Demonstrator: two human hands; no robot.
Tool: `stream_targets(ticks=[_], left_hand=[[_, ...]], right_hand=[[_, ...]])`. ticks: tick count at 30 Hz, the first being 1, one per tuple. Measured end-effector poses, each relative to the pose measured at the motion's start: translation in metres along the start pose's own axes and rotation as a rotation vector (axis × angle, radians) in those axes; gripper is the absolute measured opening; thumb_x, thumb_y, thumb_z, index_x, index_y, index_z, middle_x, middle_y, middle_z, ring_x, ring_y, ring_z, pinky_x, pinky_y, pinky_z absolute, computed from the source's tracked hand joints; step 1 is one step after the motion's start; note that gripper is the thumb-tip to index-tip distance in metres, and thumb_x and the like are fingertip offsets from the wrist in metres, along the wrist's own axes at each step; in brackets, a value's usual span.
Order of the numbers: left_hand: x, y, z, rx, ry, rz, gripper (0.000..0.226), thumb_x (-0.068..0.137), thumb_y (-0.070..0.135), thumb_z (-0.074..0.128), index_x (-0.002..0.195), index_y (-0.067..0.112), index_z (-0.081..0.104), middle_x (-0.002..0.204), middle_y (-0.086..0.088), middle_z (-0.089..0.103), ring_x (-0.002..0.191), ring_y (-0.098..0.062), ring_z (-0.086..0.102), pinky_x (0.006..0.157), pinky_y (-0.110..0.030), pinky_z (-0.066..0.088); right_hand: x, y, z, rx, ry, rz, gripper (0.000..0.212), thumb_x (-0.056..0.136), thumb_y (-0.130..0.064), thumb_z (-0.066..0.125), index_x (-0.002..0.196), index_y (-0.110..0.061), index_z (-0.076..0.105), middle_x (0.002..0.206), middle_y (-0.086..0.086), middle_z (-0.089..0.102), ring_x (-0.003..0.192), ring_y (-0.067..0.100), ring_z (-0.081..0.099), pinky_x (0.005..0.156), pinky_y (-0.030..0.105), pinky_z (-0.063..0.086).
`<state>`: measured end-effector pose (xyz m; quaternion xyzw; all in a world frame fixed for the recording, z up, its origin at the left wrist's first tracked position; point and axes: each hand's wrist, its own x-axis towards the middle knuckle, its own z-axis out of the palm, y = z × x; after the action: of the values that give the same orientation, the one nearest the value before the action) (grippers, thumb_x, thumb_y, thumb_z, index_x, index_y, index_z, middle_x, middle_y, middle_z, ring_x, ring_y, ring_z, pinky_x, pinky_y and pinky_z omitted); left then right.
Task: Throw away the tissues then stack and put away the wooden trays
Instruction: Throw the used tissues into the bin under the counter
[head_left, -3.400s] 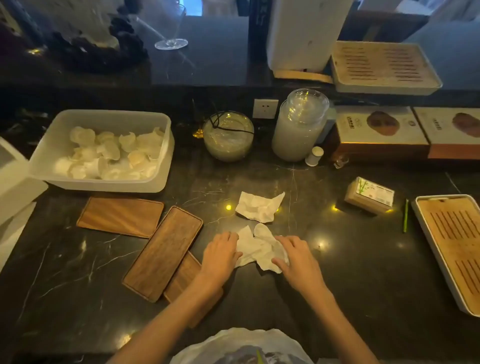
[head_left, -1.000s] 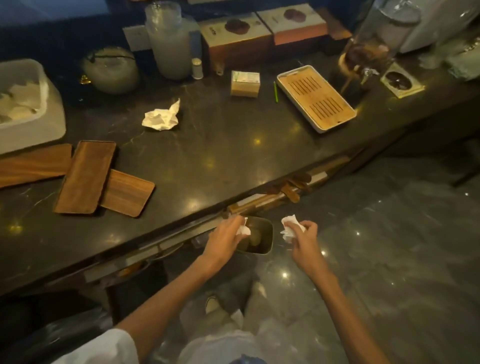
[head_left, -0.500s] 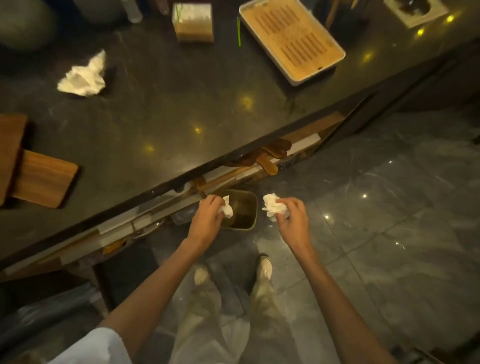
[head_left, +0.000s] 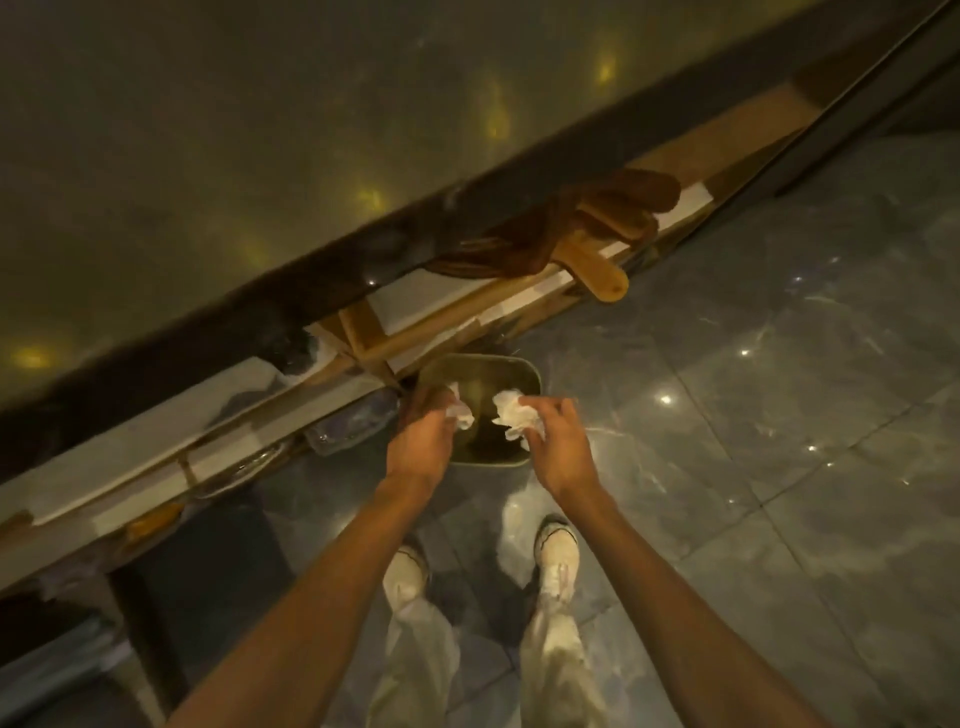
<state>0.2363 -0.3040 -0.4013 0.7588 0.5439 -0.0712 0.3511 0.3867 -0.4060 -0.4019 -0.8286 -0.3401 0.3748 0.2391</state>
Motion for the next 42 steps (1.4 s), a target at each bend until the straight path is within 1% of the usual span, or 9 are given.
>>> stream_targets(ticks=[4, 7, 10, 12, 16, 20, 25, 36, 42], left_hand=[[0.042, -0.022, 0.050, 0.024, -0.058, 0.044, 0.051, 0.093, 0.021, 0.061, 0.142, 0.020, 0.045, 0.155, -0.009, 0.034, 0.143, -0.032, 0.032, 0.114, -0.050, 0.034], [0.049, -0.030, 0.074, 0.136, -0.169, 0.032, 0.088, 0.089, 0.045, 0.063, 0.156, 0.030, 0.008, 0.166, -0.002, -0.007, 0.153, -0.026, -0.009, 0.124, -0.049, 0.012], [0.029, -0.037, 0.082, 0.233, -0.157, 0.061, 0.089, 0.092, 0.050, 0.057, 0.156, 0.035, -0.003, 0.165, 0.000, -0.020, 0.150, -0.026, -0.022, 0.123, -0.055, 0.008], [0.015, -0.037, 0.075, 0.235, -0.167, 0.060, 0.083, 0.094, 0.047, 0.055, 0.155, 0.038, -0.001, 0.166, 0.002, -0.016, 0.152, -0.027, -0.016, 0.121, -0.059, 0.010], [-0.019, -0.020, 0.040, 0.287, -0.177, 0.062, 0.070, 0.095, 0.042, 0.054, 0.153, 0.038, 0.014, 0.163, -0.002, 0.021, 0.145, -0.032, 0.031, 0.113, -0.062, 0.030], [-0.056, 0.014, -0.019, 0.430, -0.104, 0.113, 0.057, 0.098, 0.043, 0.049, 0.150, 0.029, 0.030, 0.154, -0.001, 0.037, 0.140, -0.028, 0.037, 0.110, -0.050, 0.032], [-0.113, 0.068, -0.104, 0.362, -0.002, 0.144, 0.039, 0.097, 0.043, 0.051, 0.131, 0.025, 0.054, 0.132, -0.001, 0.059, 0.120, -0.024, 0.058, 0.093, -0.040, 0.049], [-0.244, 0.160, -0.261, 0.264, 0.313, 0.107, 0.029, 0.096, 0.042, 0.051, 0.114, 0.023, 0.063, 0.114, 0.000, 0.064, 0.102, -0.023, 0.064, 0.081, -0.039, 0.054], [-0.271, 0.153, -0.324, 0.257, 0.566, 0.042, 0.025, 0.091, 0.039, 0.062, 0.107, 0.022, 0.070, 0.112, 0.002, 0.068, 0.103, -0.020, 0.065, 0.081, -0.036, 0.050]], right_hand=[[0.029, 0.042, 0.033, -0.039, -0.032, -0.002, 0.047, 0.095, -0.011, 0.059, 0.141, -0.015, 0.048, 0.141, 0.012, 0.043, 0.126, 0.030, 0.049, 0.109, 0.037, 0.042], [0.036, 0.061, 0.044, 0.007, -0.128, 0.010, 0.071, 0.095, -0.017, 0.060, 0.154, -0.029, 0.022, 0.162, 0.008, 0.015, 0.148, 0.031, 0.018, 0.118, 0.048, 0.028], [0.026, 0.070, 0.042, -0.070, -0.136, -0.005, 0.081, 0.093, -0.028, 0.063, 0.156, -0.032, 0.011, 0.165, 0.007, 0.001, 0.152, 0.031, -0.003, 0.120, 0.052, 0.017], [0.012, 0.069, 0.032, -0.122, -0.142, -0.041, 0.082, 0.092, -0.036, 0.063, 0.155, -0.035, 0.011, 0.165, 0.004, 0.004, 0.152, 0.029, 0.001, 0.118, 0.050, 0.024], [-0.023, 0.052, -0.001, -0.302, -0.119, -0.109, 0.074, 0.092, -0.048, 0.057, 0.154, -0.033, 0.019, 0.161, 0.006, 0.023, 0.150, 0.029, 0.017, 0.115, 0.048, 0.035], [-0.051, 0.010, -0.047, -0.481, -0.122, -0.161, 0.070, 0.092, -0.053, 0.051, 0.153, -0.029, 0.027, 0.158, 0.009, 0.031, 0.148, 0.030, 0.023, 0.118, 0.046, 0.027], [-0.084, -0.062, -0.120, -0.454, 0.015, -0.324, 0.052, 0.090, -0.051, 0.057, 0.134, -0.022, 0.057, 0.130, 0.004, 0.059, 0.124, 0.026, 0.051, 0.100, 0.039, 0.046], [-0.159, -0.212, -0.287, -0.423, 0.111, -0.614, 0.053, 0.091, -0.053, 0.056, 0.137, -0.026, 0.053, 0.132, -0.001, 0.058, 0.127, 0.020, 0.047, 0.099, 0.039, 0.046], [-0.159, -0.271, -0.318, -0.477, 0.098, -0.780, 0.059, 0.090, -0.056, 0.054, 0.141, -0.027, 0.047, 0.139, -0.002, 0.053, 0.133, 0.018, 0.042, 0.107, 0.040, 0.044]])
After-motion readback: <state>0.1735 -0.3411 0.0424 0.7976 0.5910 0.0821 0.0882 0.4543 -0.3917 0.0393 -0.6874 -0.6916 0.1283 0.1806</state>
